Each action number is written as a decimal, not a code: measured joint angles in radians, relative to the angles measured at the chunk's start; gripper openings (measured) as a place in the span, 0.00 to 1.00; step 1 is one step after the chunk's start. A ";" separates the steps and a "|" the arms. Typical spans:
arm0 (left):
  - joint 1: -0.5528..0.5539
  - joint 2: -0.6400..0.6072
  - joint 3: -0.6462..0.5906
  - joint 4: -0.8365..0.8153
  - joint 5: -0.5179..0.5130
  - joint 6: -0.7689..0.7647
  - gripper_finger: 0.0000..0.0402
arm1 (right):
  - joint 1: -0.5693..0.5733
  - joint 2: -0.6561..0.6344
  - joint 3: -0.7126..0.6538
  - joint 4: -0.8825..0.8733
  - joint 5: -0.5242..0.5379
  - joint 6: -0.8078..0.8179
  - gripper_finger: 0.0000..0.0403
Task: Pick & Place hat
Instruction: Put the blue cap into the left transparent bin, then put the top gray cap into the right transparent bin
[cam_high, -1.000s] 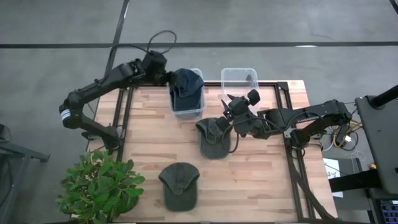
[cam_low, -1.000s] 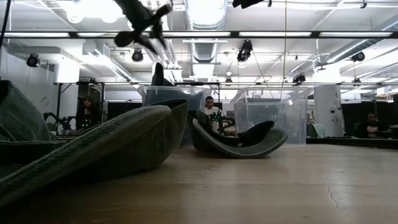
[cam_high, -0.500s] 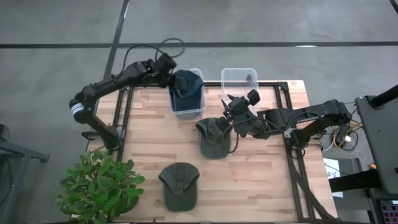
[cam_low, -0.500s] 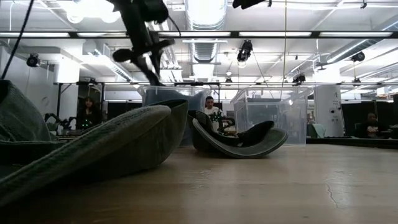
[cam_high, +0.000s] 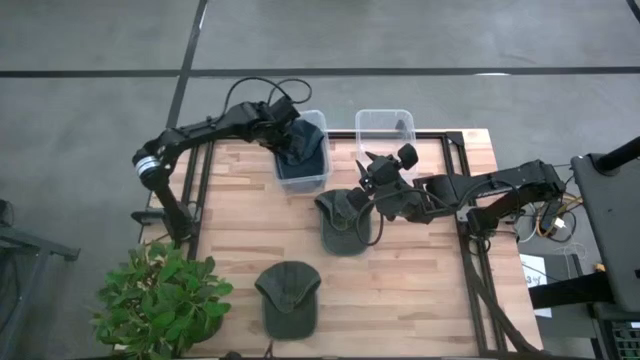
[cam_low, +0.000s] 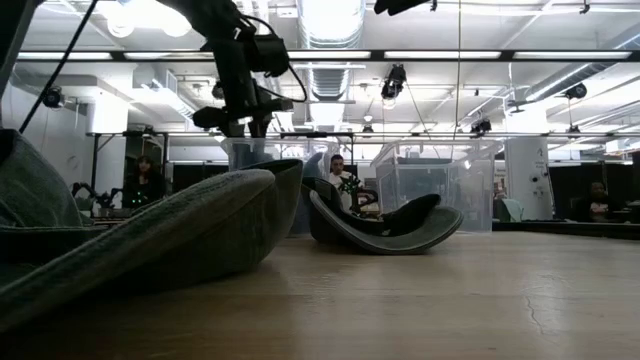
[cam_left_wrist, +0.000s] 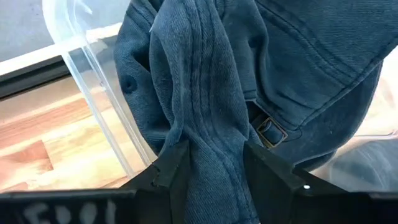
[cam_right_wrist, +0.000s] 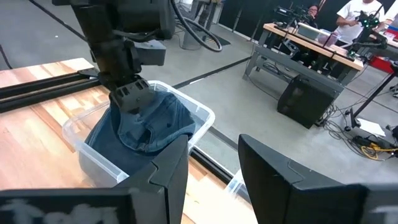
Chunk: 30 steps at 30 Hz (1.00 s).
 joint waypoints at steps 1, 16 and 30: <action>0.000 -0.002 0.000 0.000 0.001 0.000 0.35 | 0.000 0.000 0.000 0.000 0.000 0.000 0.33; -0.019 -0.227 0.140 -0.001 0.002 0.031 0.35 | 0.000 0.000 -0.001 0.000 -0.043 0.000 0.33; -0.384 -0.448 0.117 0.002 -0.029 -0.008 0.35 | 0.001 -0.003 -0.001 -0.437 -0.473 0.454 0.33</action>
